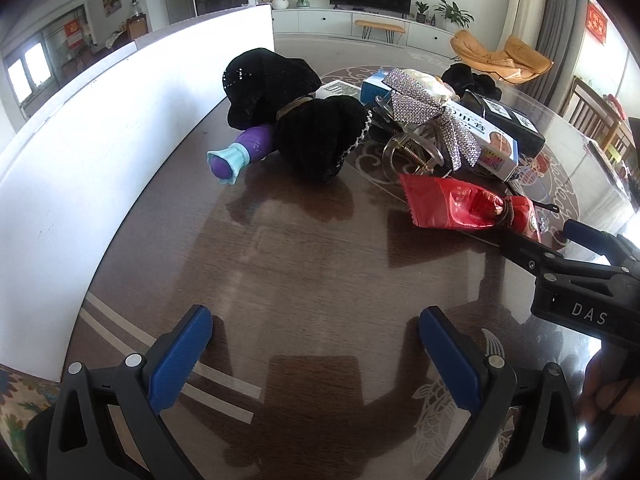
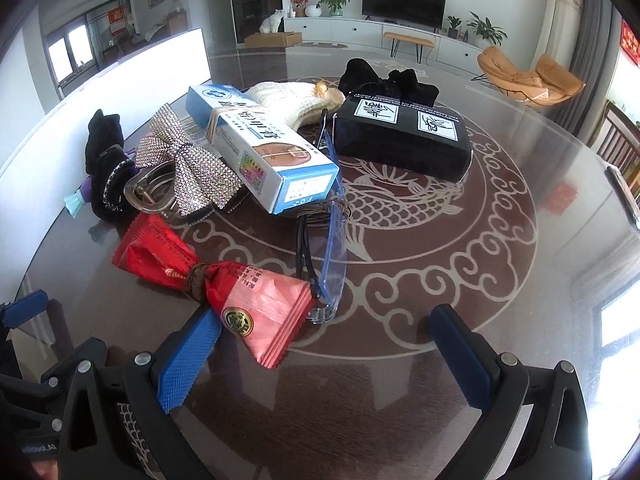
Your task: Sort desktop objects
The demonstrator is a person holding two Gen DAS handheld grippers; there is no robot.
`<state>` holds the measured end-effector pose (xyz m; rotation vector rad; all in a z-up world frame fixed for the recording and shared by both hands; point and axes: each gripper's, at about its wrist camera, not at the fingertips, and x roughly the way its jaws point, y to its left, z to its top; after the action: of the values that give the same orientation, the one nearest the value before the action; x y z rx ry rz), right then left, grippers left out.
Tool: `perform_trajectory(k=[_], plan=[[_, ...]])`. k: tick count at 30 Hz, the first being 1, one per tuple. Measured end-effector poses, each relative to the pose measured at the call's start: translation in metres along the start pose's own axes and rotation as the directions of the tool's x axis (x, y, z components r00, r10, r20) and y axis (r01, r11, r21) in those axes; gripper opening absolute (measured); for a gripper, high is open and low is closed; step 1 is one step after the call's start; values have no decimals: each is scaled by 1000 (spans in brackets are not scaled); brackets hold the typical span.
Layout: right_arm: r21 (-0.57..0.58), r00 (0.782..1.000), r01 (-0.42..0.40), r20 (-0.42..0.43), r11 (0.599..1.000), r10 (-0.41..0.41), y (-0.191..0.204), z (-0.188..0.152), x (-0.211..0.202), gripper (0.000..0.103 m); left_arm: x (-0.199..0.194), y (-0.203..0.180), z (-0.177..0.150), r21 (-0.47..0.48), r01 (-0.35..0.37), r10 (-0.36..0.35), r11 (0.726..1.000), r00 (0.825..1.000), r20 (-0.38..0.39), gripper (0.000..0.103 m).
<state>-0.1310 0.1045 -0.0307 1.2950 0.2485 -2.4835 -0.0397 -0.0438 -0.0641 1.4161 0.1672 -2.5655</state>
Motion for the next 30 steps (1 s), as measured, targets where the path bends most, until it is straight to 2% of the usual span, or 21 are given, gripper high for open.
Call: perform_trajectory(k=[6,10,14,30], plan=[[3,1000,3,3,1000,-3,0,1,2,103,6,2,10,27,15,-15,1000,1000,-16,103],[3,1000,3,3,1000,-3,0,2,2,103,16,2,28,108,64,-61,992,997,-36,103],[4,1000,5,4,1000,-5,0,2,2,103,24,5,39,165,100,-102,981,995,3,103],[13,1000,15,9,1000,-16,-2,1,3,103,25,5,39,135,82,-87,987,996,35,103]])
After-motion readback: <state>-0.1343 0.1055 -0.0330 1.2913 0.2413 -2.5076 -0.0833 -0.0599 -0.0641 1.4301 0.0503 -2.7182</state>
